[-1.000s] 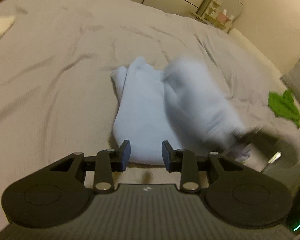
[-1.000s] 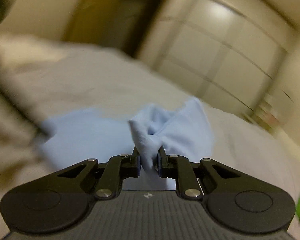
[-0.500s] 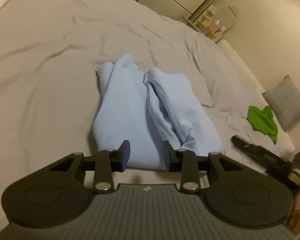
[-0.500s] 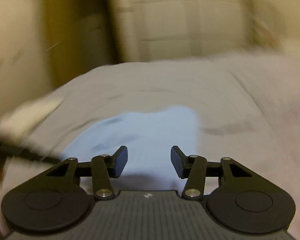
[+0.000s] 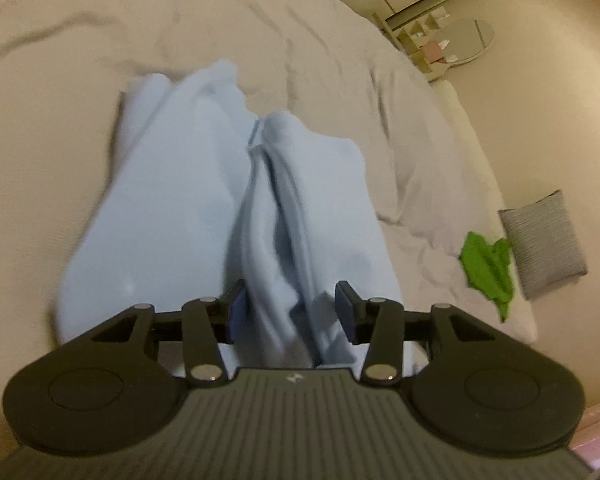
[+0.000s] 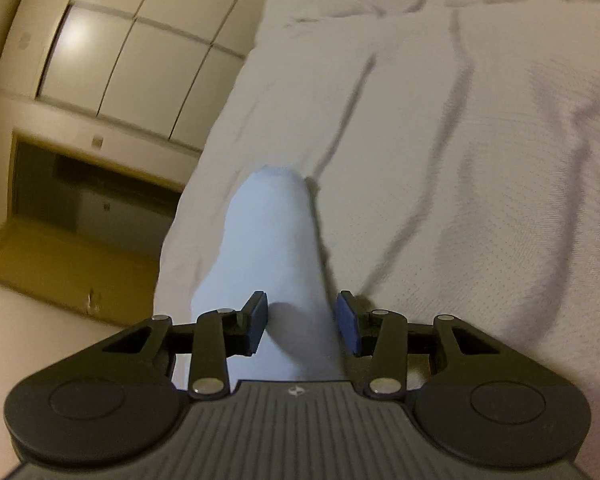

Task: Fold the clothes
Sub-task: 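Fold the held end over with the right gripper while the left gripper grasps the bundle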

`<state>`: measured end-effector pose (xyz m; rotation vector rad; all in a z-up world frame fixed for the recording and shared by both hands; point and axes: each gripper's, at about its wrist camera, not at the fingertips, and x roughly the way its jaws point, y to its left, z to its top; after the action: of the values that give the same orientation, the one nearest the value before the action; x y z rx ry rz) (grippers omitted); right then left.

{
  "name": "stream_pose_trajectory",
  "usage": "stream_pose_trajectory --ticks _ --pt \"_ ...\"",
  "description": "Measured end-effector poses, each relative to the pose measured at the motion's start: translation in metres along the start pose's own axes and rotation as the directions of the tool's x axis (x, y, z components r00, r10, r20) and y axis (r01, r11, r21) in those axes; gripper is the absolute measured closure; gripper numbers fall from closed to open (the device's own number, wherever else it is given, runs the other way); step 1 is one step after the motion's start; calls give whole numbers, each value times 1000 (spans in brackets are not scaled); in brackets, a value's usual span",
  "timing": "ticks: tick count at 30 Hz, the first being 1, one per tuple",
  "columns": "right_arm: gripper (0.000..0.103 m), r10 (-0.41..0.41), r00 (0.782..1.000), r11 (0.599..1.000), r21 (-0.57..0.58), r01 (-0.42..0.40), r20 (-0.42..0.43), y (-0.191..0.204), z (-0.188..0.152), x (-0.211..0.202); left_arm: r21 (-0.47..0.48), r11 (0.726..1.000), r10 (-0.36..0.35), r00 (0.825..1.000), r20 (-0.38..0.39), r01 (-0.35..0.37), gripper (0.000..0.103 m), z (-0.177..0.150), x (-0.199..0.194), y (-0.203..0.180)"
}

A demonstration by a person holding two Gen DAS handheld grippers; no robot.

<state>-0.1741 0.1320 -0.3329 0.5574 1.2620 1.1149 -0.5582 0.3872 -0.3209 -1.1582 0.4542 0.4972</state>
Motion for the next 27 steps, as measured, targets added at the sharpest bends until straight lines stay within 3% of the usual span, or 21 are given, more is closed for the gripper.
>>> stream_pose_trajectory --ticks 3,5,7,10,11,13,16,19,22,25,27 --pt "60 -19 1000 1000 7 19 4 -3 0 2 -6 1000 -30 1000 0 30 63 3 11 -2" --pt "60 -31 999 999 11 30 9 -5 0 3 -4 998 -57 998 -9 57 78 3 16 -4" --pt "65 -29 999 999 45 28 30 -7 -1 2 33 999 -38 999 -8 39 92 3 20 -11" --pt "89 -91 994 991 103 85 55 -14 0 0 110 994 -24 1000 16 22 96 2 17 -20" --pt "95 -138 990 990 43 136 36 -8 0 4 138 990 -23 999 23 20 96 3 13 -24" --pt "95 -197 980 973 -125 193 -14 10 -5 13 199 980 -16 998 56 5 97 4 1 -32" --pt "94 -256 966 899 -363 246 20 52 -22 22 288 957 -8 989 146 -35 97 8 -30 -45" --pt "94 -239 970 827 -514 229 46 89 -37 27 313 945 21 976 217 -90 97 11 -61 -37" --pt "94 -247 969 739 -643 201 19 112 -58 40 245 957 112 975 192 -158 97 11 -61 2" --pt "94 -301 954 644 -738 204 1 120 -80 58 133 984 102 989 102 -115 94 2 -49 39" --pt "94 -319 948 616 -757 218 14 118 -87 65 98 992 70 992 104 -80 94 1 -49 45"
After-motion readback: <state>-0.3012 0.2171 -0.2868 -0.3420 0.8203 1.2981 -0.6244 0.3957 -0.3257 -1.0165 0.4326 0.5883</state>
